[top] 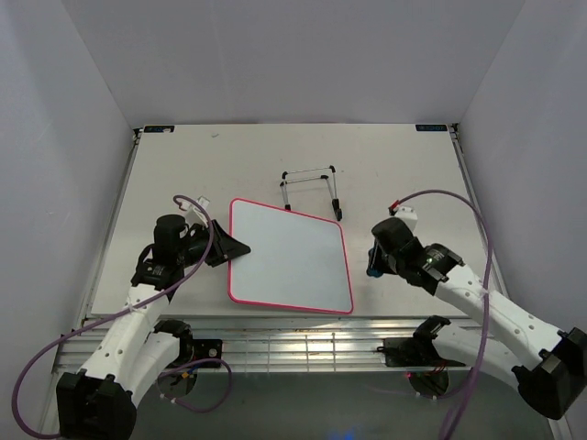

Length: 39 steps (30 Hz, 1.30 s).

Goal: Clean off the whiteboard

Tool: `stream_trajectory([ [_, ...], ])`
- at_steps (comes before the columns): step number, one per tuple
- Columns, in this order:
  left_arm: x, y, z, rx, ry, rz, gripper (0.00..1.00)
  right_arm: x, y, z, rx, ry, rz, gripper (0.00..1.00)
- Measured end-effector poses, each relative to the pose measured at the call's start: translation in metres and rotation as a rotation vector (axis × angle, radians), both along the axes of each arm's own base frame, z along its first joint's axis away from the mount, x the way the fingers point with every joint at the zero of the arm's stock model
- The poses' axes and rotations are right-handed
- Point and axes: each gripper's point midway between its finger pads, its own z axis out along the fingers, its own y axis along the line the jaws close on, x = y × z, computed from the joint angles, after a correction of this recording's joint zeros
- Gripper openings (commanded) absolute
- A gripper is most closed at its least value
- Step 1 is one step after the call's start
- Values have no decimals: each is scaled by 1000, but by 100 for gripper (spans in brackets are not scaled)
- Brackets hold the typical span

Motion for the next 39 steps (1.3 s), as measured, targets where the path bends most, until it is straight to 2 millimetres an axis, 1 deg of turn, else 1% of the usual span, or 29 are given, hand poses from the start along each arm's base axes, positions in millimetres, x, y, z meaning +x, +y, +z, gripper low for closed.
stream_trajectory([
  [2, -1, -1, 3, -8, -10, -9, 0, 27, -18, 7, -32, -10, -71, 8],
  [3, -2, -2, 4, -10, -11, -12, 0, 38, -27, 6, -52, -5, -94, 8],
  [4, -2, -2, 5, -14, -11, -17, 0, 46, -37, -1, -74, 18, -117, 8],
  [6, -4, -4, 8, -23, -10, -26, 0, 54, -56, -17, -117, 85, -137, 8],
  [9, -6, -6, 18, -41, -24, -39, 0, 60, -69, -36, -148, 167, -130, 13],
  [13, -9, -9, 38, -74, -68, -56, 0, 69, -70, -57, -127, 247, -82, 22],
  [14, -10, -10, 44, -84, -77, -60, 0, 71, -70, -62, -122, 262, -73, 28],
  [16, -10, -11, 53, -98, -93, -64, 0, 73, -70, -71, -123, 284, -59, 38],
  [19, -10, -11, 63, -105, -116, -66, 0, 76, -70, -78, -132, 306, -41, 40],
  [24, -7, -10, 73, -96, -137, -52, 0, 83, -66, -74, -122, 285, -21, 44],
  [27, -3, -9, 79, -88, -150, -40, 0, 85, -65, -72, -118, 273, -13, 50],
  [34, 10, -7, 93, -77, -171, -15, 0, 89, -64, -60, -94, 228, -8, 50],
  [36, 14, -7, 101, -72, -188, -8, 0, 89, -63, -59, -80, 220, -2, 50],
  [39, 22, -6, 119, -72, -232, 3, 0, 83, -60, -60, -54, 211, 10, 52],
])
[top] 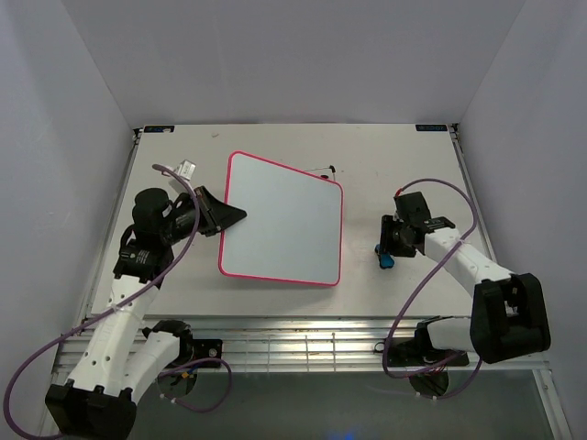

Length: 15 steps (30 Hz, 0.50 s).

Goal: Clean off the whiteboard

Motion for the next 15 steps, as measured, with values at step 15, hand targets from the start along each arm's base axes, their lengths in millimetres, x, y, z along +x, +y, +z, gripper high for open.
stream_trajectory([
  [15, 77, -31, 36, -167, -196, -79, 0, -25, -4, 137, 144, -509, 5, 79],
])
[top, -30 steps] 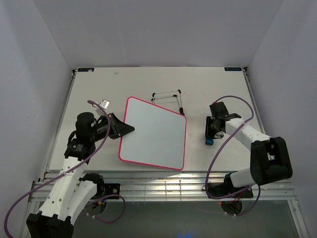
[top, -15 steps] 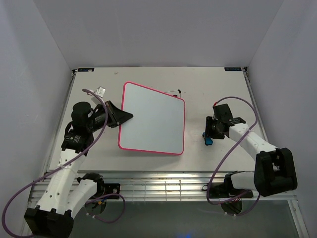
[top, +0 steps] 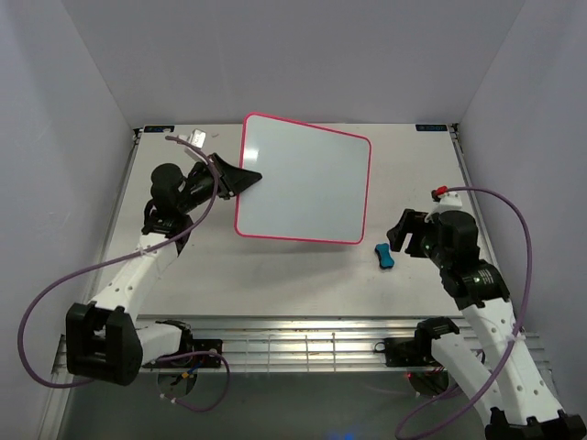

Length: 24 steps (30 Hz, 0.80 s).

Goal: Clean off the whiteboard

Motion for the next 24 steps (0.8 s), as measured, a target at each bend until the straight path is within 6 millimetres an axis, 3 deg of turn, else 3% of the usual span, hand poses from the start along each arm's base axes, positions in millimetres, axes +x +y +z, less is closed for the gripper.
stream_trajectory([
  [4, 36, -7, -6, -32, -45, 9, 0, -15, 2, 18, 30, -56, 29, 81],
  [14, 120, -23, -58, -76, -112, 26, 0, -39, 14, 17, 65, -34, 126, 83],
  [18, 139, -31, -64, -89, -174, -11, 0, -43, 13, 9, 42, -2, 146, 84],
  [24, 149, -39, -71, -111, -242, -110, 0, -50, 13, 7, 14, 11, 186, 84],
])
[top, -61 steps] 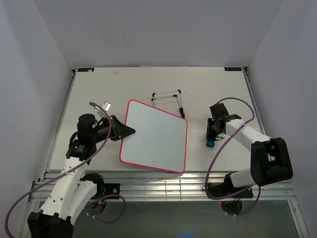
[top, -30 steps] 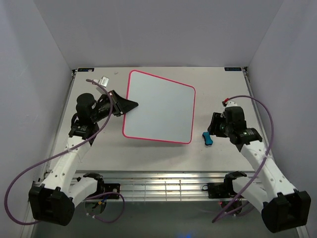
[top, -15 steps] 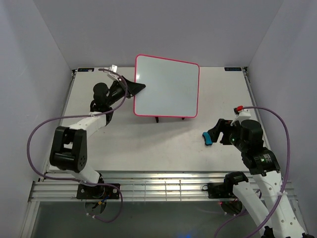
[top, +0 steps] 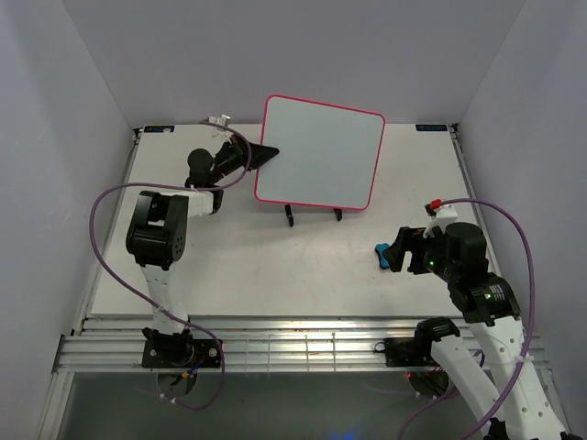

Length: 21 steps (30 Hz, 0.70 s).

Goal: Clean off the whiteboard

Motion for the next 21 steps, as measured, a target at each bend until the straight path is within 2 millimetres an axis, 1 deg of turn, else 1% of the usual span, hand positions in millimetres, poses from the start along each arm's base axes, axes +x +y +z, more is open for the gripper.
stream_trajectory([
  [7, 2, -5, -31, 28, 26, -66, 0, -2, 2, 7, -9, -18, 36, 85],
  [9, 4, -5, -36, 26, 42, -67, 0, -2, 3, 8, -9, -20, 44, 85],
  [18, 8, 0, -30, 4, 43, -65, 0, -3, 5, 7, -11, -12, 60, 84],
  [21, 4, 1, -30, -6, 66, -59, 0, -1, 5, 0, -17, 28, 56, 81],
])
